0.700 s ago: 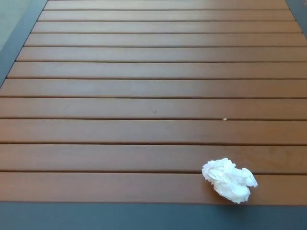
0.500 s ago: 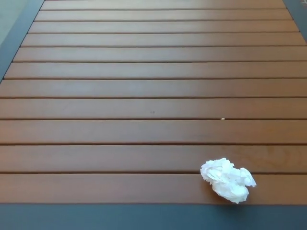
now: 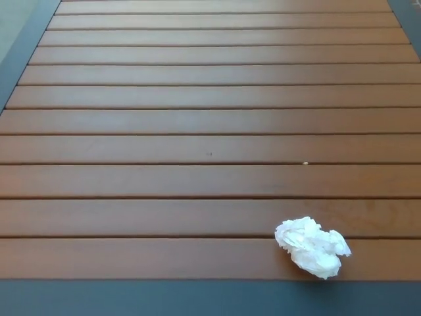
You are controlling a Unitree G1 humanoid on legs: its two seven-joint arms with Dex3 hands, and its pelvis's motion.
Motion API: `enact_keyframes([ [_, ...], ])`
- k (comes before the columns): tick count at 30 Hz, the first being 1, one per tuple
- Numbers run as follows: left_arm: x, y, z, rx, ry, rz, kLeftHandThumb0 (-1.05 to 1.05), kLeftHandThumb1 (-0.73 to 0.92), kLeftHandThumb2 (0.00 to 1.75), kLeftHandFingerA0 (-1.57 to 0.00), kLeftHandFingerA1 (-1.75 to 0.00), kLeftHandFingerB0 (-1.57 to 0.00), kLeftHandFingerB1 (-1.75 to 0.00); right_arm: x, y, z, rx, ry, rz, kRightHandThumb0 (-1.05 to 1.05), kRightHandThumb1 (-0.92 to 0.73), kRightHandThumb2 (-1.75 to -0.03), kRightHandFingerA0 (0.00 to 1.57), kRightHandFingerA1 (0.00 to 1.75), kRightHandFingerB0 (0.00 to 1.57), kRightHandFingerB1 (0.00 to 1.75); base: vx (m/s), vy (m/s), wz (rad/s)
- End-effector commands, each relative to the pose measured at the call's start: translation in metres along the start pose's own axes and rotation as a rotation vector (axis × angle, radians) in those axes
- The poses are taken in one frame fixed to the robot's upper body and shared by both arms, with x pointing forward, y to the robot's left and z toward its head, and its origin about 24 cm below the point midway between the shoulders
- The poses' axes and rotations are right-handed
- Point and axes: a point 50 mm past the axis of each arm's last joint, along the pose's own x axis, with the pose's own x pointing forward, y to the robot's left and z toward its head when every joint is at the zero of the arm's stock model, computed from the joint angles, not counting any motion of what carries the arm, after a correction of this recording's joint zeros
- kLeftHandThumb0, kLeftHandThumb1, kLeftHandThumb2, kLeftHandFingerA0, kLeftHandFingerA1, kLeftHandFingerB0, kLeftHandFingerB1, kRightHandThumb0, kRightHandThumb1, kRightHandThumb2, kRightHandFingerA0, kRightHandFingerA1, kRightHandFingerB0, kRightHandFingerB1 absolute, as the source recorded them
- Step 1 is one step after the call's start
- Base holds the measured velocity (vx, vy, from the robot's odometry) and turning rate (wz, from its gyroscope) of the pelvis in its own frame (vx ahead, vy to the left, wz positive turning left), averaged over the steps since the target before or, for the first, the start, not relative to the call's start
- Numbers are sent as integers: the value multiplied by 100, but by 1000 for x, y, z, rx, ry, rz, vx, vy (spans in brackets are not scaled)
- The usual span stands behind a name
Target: Pick up a piece of paper from the table and walk towards the trash can and throw it into compost
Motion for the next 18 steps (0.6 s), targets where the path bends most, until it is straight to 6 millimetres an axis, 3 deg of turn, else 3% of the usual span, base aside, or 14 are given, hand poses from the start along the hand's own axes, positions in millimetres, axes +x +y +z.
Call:
enact_keyframes([
  [1,-1,9,11,12,-116,6,-6,67,70,-89,-90,-84,-68,14,-59,92,603,-266,-229,-54,-61,-84,0,8,0,4,0,0,0],
  [3,-1,9,12,10,-116,7,-6,67,70,-89,-90,-84,-68,14,-61,96,618,-275,-227,-54,-61,-84,0,8,0,4,0,0,0],
  [4,-3,9,14,10,-123,12,-9,67,65,-86,-90,-83,-69,9,-69,128,636,-364,-191,-57,-76,-62,0,0,0,0,0,0,0],
  [5,-4,9,14,9,-125,13,-9,67,65,-86,-90,-83,-69,7,-72,137,641,-390,-180,-57,-76,-62,0,0,0,0,0,0,0],
  [6,-3,8,14,8,-125,14,-7,70,71,-86,-88,-83,-69,2,-74,162,617,-491,-150,-67,-76,-63,0,0,0,0,0,0,0],
  [8,-3,7,13,5,-123,14,-7,70,71,-86,-88,-83,-69,-9,-75,192,579,-620,-112,-67,-76,-63,0,0,0,0,0,0,0],
  [9,-3,7,13,5,-123,14,-7,70,71,-86,-88,-83,-69,-10,-75,192,580,-618,-112,-67,-76,-63,0,0,0,0,0,0,0],
  [10,-3,7,11,-6,-119,11,-3,68,77,-88,-94,-83,-72,-22,-70,220,546,-718,-68,-92,-66,-96,0,9,0,7,0,0,0],
  [12,-3,6,10,-4,-117,8,-6,67,72,-88,-91,-83,-72,-44,-60,259,496,-871,15,-90,-65,-95,0,10,0,7,0,0,0],
  [14,-3,6,10,14,-119,8,-6,67,72,-88,-91,-83,-72,-54,-55,272,482,-926,61,-90,-65,-95,0,10,0,7,0,0,0],
  [16,-3,8,9,2,-119,7,-5,66,74,-91,-93,-88,-72,-76,-31,299,440,-1029,177,-89,-62,-97,0,12,0,13,0,0,0],
  [17,-3,8,9,29,-113,5,-6,69,75,-90,-88,-87,-70,-102,3,326,359,-1167,327,-95,-59,-93,0,19,0,17,0,0,0],
  [18,-2,8,8,39,-111,5,-6,69,75,-90,-88,-87,-70,-107,9,330,342,-1194,356,-95,-59,-93,0,19,0,17,0,0,0],
])
